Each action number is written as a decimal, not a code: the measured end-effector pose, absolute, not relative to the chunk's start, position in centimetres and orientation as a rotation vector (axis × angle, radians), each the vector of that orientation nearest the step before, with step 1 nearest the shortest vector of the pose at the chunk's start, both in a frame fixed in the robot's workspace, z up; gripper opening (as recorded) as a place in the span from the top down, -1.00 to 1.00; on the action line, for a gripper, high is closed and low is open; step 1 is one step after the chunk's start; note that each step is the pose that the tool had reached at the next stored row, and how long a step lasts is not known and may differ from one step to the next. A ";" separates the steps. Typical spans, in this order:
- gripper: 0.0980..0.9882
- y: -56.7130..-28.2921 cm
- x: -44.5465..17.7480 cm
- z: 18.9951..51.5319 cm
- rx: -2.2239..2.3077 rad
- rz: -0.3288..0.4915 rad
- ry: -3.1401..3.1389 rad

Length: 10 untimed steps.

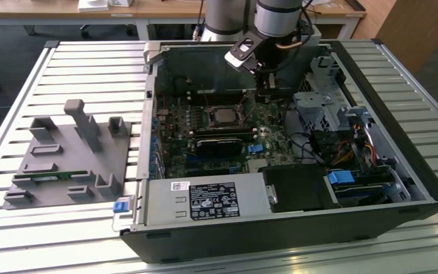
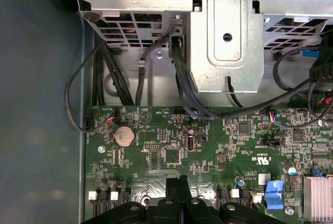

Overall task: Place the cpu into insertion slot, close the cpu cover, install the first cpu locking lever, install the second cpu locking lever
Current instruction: 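Close the cpu cover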

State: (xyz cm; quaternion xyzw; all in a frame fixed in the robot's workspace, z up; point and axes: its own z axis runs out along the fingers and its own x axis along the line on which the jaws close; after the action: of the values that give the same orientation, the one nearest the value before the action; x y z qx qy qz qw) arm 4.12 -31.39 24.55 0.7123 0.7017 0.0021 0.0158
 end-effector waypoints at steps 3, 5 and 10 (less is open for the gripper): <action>0.98 -31.4 3.9 24.5 2.216 0.007 2.183; 0.98 -31.4 3.8 24.5 2.216 0.007 2.183; 0.98 -31.4 3.6 24.5 2.216 0.007 2.183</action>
State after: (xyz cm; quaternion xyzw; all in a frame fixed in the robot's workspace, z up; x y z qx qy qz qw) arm 3.56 -31.39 24.54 0.7123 0.7017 0.0021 0.0158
